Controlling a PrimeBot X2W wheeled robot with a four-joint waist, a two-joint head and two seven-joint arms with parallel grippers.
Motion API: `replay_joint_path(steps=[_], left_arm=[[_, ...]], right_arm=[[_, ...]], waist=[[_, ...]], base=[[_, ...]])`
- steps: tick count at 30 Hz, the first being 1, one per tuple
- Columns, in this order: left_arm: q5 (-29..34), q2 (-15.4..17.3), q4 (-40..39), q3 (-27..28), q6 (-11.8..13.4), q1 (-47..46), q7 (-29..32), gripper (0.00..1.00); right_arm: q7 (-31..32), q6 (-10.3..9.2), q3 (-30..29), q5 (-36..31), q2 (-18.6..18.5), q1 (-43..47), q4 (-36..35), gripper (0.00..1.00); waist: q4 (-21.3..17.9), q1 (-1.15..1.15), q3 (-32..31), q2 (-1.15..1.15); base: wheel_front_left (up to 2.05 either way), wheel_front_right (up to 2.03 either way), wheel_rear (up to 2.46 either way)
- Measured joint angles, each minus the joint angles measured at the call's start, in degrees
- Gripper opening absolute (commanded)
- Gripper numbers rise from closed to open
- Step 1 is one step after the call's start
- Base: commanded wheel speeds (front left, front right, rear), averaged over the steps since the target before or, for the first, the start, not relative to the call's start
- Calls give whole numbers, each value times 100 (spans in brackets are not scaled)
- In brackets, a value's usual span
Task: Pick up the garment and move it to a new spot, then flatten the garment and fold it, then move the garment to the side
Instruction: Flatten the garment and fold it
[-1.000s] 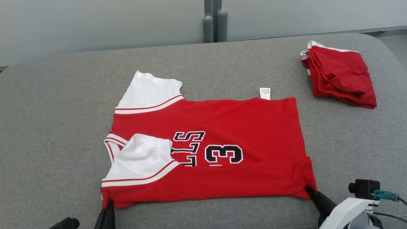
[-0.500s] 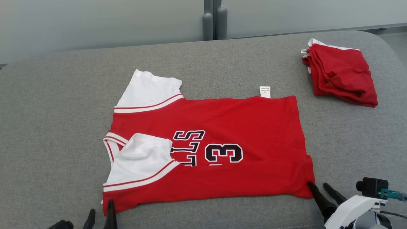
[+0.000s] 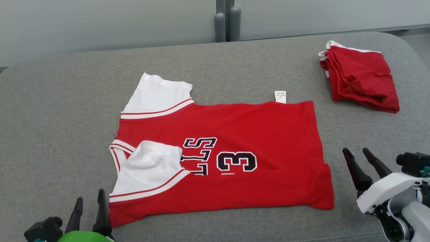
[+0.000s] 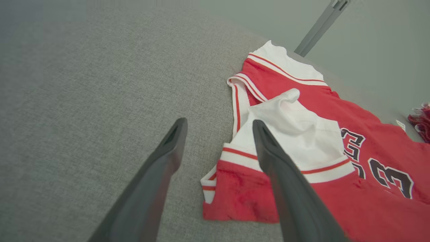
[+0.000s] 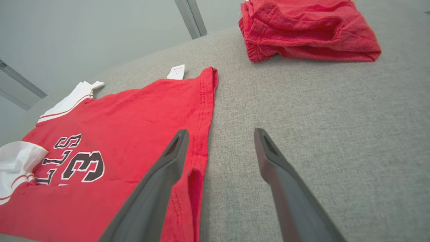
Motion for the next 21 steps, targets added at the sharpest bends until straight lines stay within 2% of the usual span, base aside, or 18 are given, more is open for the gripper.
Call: replay_joint_path(steps=[7, 14, 21], left_arm=[[238, -47, -363, -187, -4, -388, -103, 100], [576, -157, -530, -489, -9, -477, -156, 100], [891, -204, -670, -613, 3, -582, -196, 100]], right_arm=[[-121, -203, 51, -609, -69, -358, -361, 100], [-168, -512, 64, -937, 258, -433, -656, 100], [-208, -659, 88, -1347, 556, -574, -936, 100]], waist=[[-23, 0, -32, 0], [-63, 0, -76, 0], [-110, 0, -121, 0]], base=[[0, 0, 0], [0, 0, 0], [0, 0, 0]])
